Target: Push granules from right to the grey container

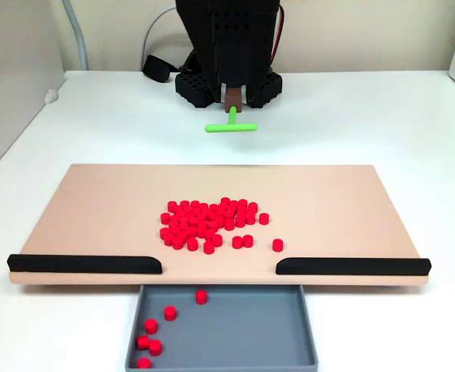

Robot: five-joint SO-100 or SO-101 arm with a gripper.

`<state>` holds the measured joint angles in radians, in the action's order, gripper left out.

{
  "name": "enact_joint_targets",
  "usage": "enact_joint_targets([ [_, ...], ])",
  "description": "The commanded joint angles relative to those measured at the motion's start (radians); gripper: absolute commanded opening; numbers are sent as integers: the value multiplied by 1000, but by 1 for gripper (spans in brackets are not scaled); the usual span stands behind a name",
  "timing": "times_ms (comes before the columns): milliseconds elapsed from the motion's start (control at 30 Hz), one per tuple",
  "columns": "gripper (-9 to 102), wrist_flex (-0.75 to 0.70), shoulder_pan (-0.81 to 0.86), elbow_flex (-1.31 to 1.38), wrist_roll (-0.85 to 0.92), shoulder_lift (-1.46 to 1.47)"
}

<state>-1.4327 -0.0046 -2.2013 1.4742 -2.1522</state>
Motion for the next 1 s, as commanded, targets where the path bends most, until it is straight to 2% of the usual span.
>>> enact_joint_targets([
  [0,0,-6,-9,6,0,-23],
  [967,0,-6,-15,6,6,-35],
])
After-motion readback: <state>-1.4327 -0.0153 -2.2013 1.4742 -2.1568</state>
